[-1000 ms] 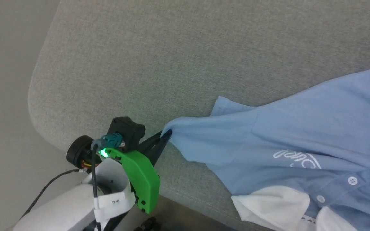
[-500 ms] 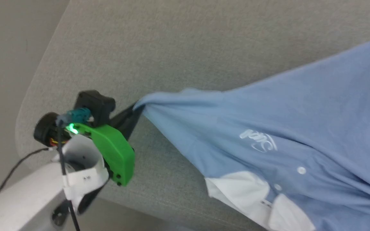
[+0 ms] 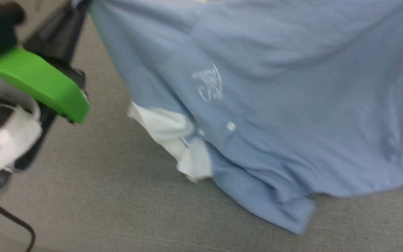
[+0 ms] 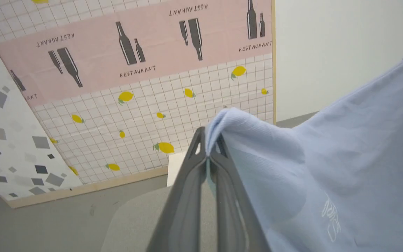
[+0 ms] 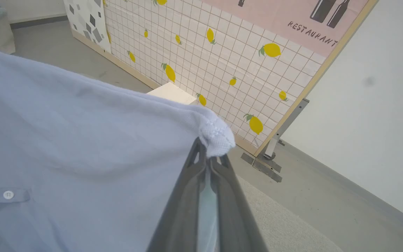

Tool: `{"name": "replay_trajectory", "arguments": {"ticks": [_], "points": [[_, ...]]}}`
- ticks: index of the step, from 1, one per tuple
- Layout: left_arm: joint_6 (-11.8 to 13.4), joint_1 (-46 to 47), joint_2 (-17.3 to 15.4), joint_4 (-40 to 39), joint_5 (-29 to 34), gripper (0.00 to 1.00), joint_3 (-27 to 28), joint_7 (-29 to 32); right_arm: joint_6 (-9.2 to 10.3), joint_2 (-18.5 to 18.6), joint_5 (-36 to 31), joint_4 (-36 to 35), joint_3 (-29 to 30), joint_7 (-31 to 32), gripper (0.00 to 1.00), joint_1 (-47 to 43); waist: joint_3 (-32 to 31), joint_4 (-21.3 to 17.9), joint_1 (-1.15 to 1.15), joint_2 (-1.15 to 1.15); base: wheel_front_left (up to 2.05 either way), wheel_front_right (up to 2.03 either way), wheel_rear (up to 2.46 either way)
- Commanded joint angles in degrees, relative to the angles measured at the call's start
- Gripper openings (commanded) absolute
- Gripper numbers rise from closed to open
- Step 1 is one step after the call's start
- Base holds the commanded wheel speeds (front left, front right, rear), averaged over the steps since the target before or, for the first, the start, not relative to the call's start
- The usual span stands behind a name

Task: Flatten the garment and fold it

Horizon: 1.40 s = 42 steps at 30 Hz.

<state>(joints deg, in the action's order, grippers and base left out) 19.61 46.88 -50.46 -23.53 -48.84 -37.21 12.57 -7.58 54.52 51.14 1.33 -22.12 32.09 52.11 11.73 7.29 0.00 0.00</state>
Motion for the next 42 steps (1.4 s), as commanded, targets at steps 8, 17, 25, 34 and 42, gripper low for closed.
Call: {"name": "replay_trajectory", "arguments": {"ticks": [8,17,25,34,42], "points": [[-2.5,10.4,-1.6,-2.4,0.2,0.0,4.6,1.0,0.09,0.7,3.1,-4.0,3.7,-5.1,0.0,2.4,-3.3,-5.6,0.0,0.0,0.0,0.0,0.0],[-6.7,23.0,-2.2,1.6,-0.2,0.0,8.2,4.0,0.09,0.8,1.8,-5.7,9.3,-7.4,0.0,5.9,1.2,-8.8,0.0,0.0,0.0,0.0,0.0],[-14.8,38.3,0.4,12.6,0.4,0.0,7.3,8.1,0.09,0.2,-1.4,-3.1,10.9,-9.4,0.0,13.6,11.0,-11.3,0.0,0.0,0.0,0.0,0.0],[-24.8,62.5,6.6,34.0,8.6,0.0,3.1,8.7,0.09,-3.6,-6.6,8.6,4.2,-17.8,0.0,31.4,23.2,-15.0,0.0,0.0,0.0,0.0,0.0],[-26.8,81.1,13.1,53.4,15.5,0.0,-0.3,-1.3,0.09,-9.7,-9.2,26.3,-1.0,-27.6,0.0,48.2,28.9,-15.7,0.0,0.0,0.0,0.0,0.0]]}}
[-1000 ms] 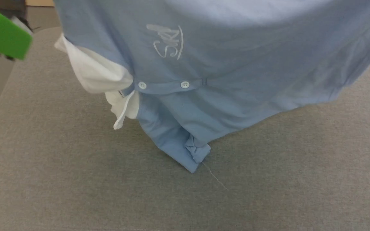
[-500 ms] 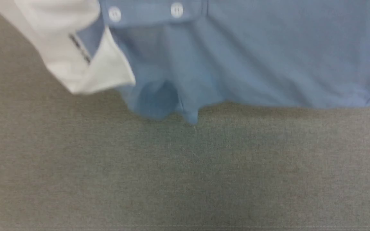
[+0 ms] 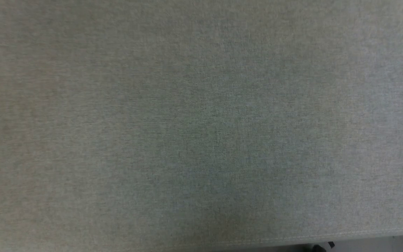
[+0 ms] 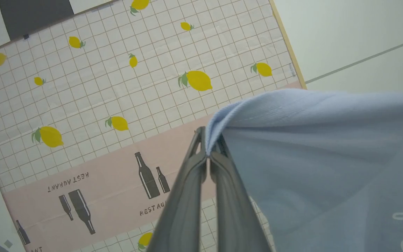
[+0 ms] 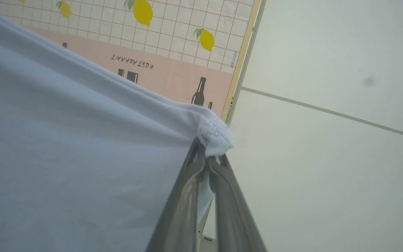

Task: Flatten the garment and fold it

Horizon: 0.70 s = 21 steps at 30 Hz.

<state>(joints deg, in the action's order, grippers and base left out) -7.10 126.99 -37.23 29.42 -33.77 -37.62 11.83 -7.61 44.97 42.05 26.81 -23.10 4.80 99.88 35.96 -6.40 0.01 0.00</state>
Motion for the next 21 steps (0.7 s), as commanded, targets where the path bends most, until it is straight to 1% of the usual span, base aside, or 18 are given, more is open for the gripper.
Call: {"name": "replay_trajectory", "arguments": {"ticks": [1,4,6,11,16,17,19,21], "points": [[-0.2,2.3,0.2,2.1,1.0,0.0,-0.4,-1.8,0.12,-0.9,0.0,2.6,-0.3,-1.2,0.0,1.8,5.0,-1.9,-0.01,0.0,0.0,0.0,0.0],[-0.3,5.0,1.5,7.0,1.4,0.0,-2.2,-5.6,0.12,-2.6,-0.5,7.6,-2.3,-4.0,0.0,5.3,6.3,-1.1,-0.01,0.0,0.0,0.0,0.0],[-0.3,5.4,2.1,8.6,0.7,0.0,-4.4,-7.3,0.12,-3.3,-0.5,9.5,-4.3,-4.9,0.0,6.4,7.0,-0.3,-0.01,0.0,0.0,0.0,0.0],[-0.4,2.1,1.9,10.0,-3.1,0.0,-9.1,-10.3,0.12,-4.1,0.1,12.2,-8.8,-7.0,0.0,5.5,8.0,1.7,-0.01,0.0,0.0,0.0,0.0],[-0.4,-6.9,0.9,8.8,-6.0,0.0,-13.5,-13.5,0.12,-4.5,1.2,13.4,-12.9,-9.5,0.0,0.4,7.1,3.7,-0.01,0.0,0.0,0.0,0.0],[-0.2,-13.9,0.8,7.9,-7.5,0.0,-14.6,-15.1,0.12,-4.3,1.3,12.7,-15.9,-10.9,0.0,-4.2,5.4,4.7,-0.01,0.0,0.0,0.0,0.0],[0.7,-19.5,0.8,6.5,-8.6,0.0,-15.4,-15.9,0.12,-4.1,1.7,11.9,-17.8,-12.1,0.0,-7.9,3.7,5.1,-0.01,0.0,0.0,0.0,0.0],[2.3,-25.5,0.4,4.3,-9.8,0.0,-16.1,-16.6,0.12,-3.8,2.6,11.2,-19.1,-13.2,0.0,-11.8,1.5,5.5,-0.01,0.0,0.0,0.0,0.0]]}}
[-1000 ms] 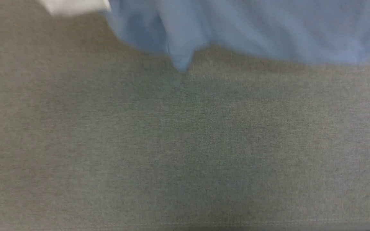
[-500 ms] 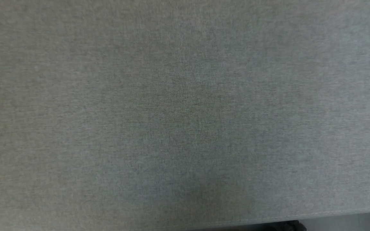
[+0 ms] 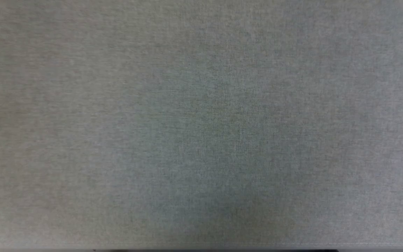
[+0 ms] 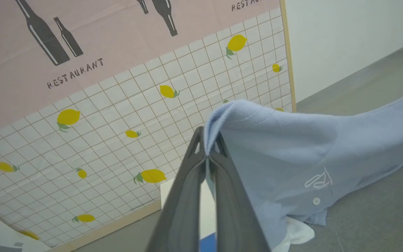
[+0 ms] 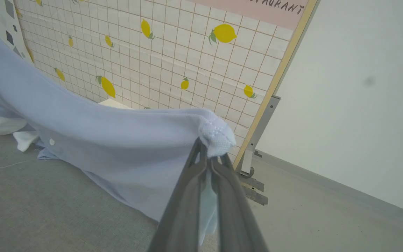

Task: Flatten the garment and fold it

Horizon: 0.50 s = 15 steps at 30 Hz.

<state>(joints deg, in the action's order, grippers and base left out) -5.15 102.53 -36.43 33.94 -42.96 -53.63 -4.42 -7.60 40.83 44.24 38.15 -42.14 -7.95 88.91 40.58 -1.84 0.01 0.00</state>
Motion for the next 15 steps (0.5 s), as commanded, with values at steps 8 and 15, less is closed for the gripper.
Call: {"name": "replay_trajectory", "arguments": {"ticks": [8,15], "points": [[7.9,-24.9,-5.6,-15.8,-3.5,0.0,-5.5,1.0,0.11,2.6,2.5,-5.2,-3.5,-1.7,0.0,-18.3,-13.0,1.8,-0.01,0.0,0.0,0.0,0.0],[13.6,-42.5,-13.2,-29.2,-5.8,0.0,-11.8,4.5,0.11,4.8,1.8,-9.8,-4.9,-1.7,0.0,-33.3,-20.7,2.0,-0.01,0.0,0.0,0.0,0.0]]}}
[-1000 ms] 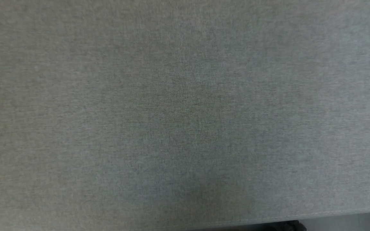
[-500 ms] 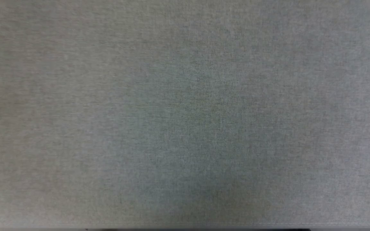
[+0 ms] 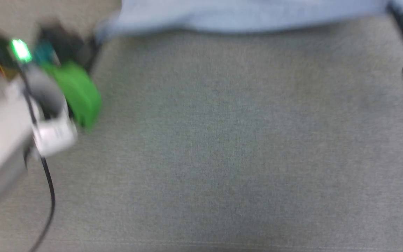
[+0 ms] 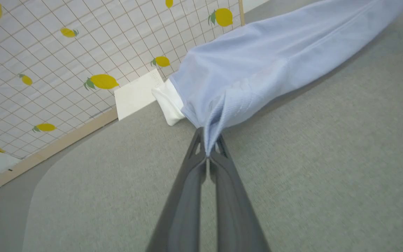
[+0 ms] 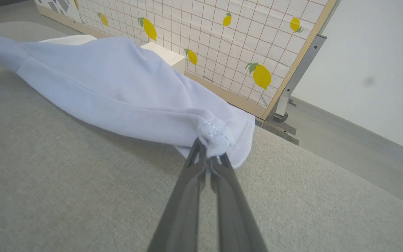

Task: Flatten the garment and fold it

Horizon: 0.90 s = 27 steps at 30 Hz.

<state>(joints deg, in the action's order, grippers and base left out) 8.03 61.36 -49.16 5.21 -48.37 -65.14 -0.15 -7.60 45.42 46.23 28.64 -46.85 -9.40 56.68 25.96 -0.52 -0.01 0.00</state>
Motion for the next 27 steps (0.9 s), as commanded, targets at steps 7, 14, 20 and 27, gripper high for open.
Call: {"name": "replay_trajectory", "arguments": {"ticks": [7,14,20,27], "points": [[4.1,-13.4,-7.1,-11.6,-2.2,0.0,-5.6,5.3,0.11,3.1,-1.7,-5.6,-3.0,3.4,0.0,-13.1,-11.7,1.1,0.01,0.0,0.0,0.0,0.0],[4.6,-22.0,-11.1,-19.5,-3.3,0.0,-7.5,10.1,0.11,7.3,1.7,-10.5,-3.3,12.5,0.0,-22.7,-15.5,1.5,0.01,0.0,0.0,0.0,0.0],[4.8,-28.4,-13.5,-24.6,-5.6,0.0,-7.9,13.1,0.11,12.0,8.4,-17.5,-2.3,20.2,0.0,-31.1,-18.6,1.5,0.01,0.0,0.0,0.0,0.0],[5.2,-35.3,-14.9,-28.7,-8.9,0.0,-8.1,16.0,0.11,17.5,15.3,-21.8,-0.1,28.5,0.0,-41.7,-21.0,1.8,0.01,0.0,0.0,0.0,0.0]]}}
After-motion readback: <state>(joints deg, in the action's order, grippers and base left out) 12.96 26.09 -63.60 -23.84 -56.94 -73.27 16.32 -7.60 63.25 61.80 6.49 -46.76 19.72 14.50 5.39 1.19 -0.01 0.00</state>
